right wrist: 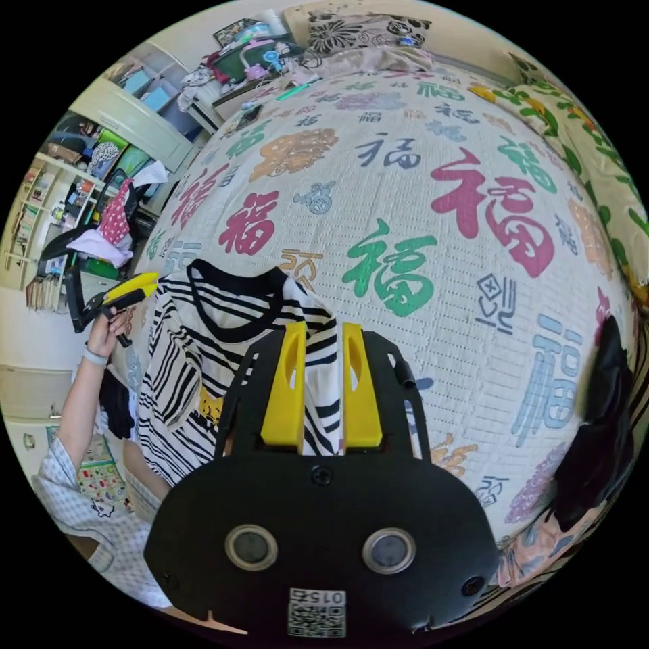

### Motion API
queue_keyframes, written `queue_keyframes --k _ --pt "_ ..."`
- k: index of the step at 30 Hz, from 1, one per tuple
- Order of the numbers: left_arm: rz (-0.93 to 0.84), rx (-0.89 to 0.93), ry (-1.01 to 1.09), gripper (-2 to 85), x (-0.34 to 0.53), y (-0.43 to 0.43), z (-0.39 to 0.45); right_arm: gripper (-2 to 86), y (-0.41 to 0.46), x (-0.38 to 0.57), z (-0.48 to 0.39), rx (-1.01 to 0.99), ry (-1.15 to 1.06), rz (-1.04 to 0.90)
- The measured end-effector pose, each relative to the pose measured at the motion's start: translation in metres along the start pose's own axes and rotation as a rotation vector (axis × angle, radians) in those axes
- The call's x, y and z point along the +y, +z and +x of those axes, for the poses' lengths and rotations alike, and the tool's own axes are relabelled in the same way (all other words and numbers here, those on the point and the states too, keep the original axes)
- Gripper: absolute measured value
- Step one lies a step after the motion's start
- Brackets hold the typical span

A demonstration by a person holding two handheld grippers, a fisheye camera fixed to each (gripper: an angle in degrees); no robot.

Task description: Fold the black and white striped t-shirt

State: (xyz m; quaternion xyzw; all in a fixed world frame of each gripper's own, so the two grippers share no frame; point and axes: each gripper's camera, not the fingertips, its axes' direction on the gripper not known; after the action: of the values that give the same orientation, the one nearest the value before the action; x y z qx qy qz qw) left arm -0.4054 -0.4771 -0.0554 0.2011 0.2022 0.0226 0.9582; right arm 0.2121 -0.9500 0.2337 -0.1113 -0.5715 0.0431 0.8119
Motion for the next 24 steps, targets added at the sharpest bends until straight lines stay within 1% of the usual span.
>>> queue_keyframes --k 4,5,7,8,10,11,12,15,19,23,24 --pt "-0.084 -0.063 0.12 11.6 -0.029 0.033 0.027 8.9 0.001 -0.001 0.002 -0.103 0.032 -0.03" --pt "-0.1 -0.068 0.131 11.4 -0.032 0.038 0.03 8.7 0.001 0.0 -0.002 -0.091 0.026 -0.053" --pt "-0.211 -0.077 0.184 10.4 -0.039 0.06 0.043 7.0 -0.005 0.004 -0.009 -0.034 0.008 -0.063" --pt "-0.22 -0.087 0.193 10.1 -0.04 0.063 0.047 6.0 -0.011 0.008 -0.014 -0.025 -0.02 -0.067" --pt "-0.252 -0.103 0.264 6.3 -0.04 0.068 0.061 2.7 -0.019 0.016 -0.021 -0.063 -0.098 -0.097" --pt "-0.271 -0.08 0.278 4.5 -0.041 0.069 0.063 0.8 -0.023 0.02 -0.024 -0.1 -0.102 -0.137" --pt "-0.288 -0.061 0.272 2.4 -0.043 0.069 0.066 0.0 -0.031 0.025 -0.027 -0.081 -0.102 -0.128" --pt "-0.234 -0.087 0.294 0.8 -0.048 0.056 0.079 -0.7 -0.059 0.038 -0.04 0.015 -0.118 -0.077" --pt "-0.143 -0.05 0.266 0.1 -0.064 0.033 0.094 -1.0 -0.098 0.053 -0.051 0.078 -0.098 -0.013" --pt "-0.12 -0.116 0.307 0.0 -0.075 0.022 0.12 -1.0 -0.135 0.067 -0.066 0.144 -0.08 0.015" --pt "-0.079 -0.145 0.306 -0.1 -0.076 0.016 0.129 -1.0 -0.147 0.072 -0.071 0.16 -0.065 0.057"
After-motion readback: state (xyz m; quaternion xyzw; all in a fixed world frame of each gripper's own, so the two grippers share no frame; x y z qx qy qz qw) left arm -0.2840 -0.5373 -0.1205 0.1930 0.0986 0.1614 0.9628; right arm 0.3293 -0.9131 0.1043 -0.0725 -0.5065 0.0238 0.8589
